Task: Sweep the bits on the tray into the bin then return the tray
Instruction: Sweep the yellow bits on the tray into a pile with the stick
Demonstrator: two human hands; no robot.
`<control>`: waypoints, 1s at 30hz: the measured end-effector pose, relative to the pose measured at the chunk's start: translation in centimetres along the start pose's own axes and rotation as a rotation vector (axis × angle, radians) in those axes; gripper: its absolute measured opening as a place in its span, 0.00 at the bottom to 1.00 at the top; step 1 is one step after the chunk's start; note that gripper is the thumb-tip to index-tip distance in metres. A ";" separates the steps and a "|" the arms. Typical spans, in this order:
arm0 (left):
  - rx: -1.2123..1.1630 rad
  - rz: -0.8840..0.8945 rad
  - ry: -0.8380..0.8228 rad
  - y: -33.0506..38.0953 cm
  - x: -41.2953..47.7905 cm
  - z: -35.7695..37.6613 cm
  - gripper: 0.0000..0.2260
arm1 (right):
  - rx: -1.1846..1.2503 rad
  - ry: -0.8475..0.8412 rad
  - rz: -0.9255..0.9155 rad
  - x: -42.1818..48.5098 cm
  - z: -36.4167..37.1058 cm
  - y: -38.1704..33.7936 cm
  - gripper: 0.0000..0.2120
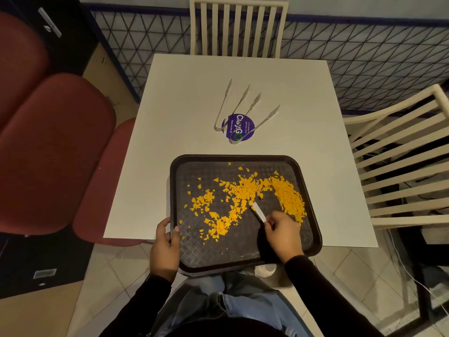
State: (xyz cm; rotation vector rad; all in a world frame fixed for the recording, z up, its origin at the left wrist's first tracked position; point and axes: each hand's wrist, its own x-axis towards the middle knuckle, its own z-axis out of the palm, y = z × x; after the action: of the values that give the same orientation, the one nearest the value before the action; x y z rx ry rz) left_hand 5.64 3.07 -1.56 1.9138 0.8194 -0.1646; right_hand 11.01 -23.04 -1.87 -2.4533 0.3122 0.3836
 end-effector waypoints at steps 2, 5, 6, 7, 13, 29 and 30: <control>-0.006 0.003 0.002 0.0 -0.1 0.0 0.17 | -0.118 -0.078 -0.121 -2.1 0.7 -0.4 0.07; -0.011 0.000 -0.003 0.1 0.0 0.0 0.18 | -0.202 -0.185 -0.314 -4.4 2.0 -0.8 0.05; -0.016 -0.004 -0.005 0.2 0.0 0.0 0.18 | -0.213 -0.220 -0.377 -4.9 2.4 -0.9 0.06; -0.019 -0.006 -0.006 0.2 0.0 0.0 0.18 | -0.222 -0.257 -0.435 -5.2 2.9 -1.0 0.06; -0.024 -0.009 -0.007 0.2 0.0 0.0 0.18 | -0.179 -0.286 -0.528 -4.1 4.1 -2.7 0.07; -0.026 0.030 0.034 0.1 -0.5 0.2 0.17 | -0.072 -0.054 -0.123 0.8 1.7 -3.0 0.04; -0.024 0.031 0.032 0.2 -0.5 0.2 0.16 | -0.080 -0.065 -0.190 0.2 1.5 -3.0 0.04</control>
State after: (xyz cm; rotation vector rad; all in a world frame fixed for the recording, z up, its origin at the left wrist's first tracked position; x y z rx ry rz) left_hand 5.43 2.63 -1.23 1.9097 0.8095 -0.1046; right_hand 11.83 -19.78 -1.46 -2.5161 0.0365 0.3996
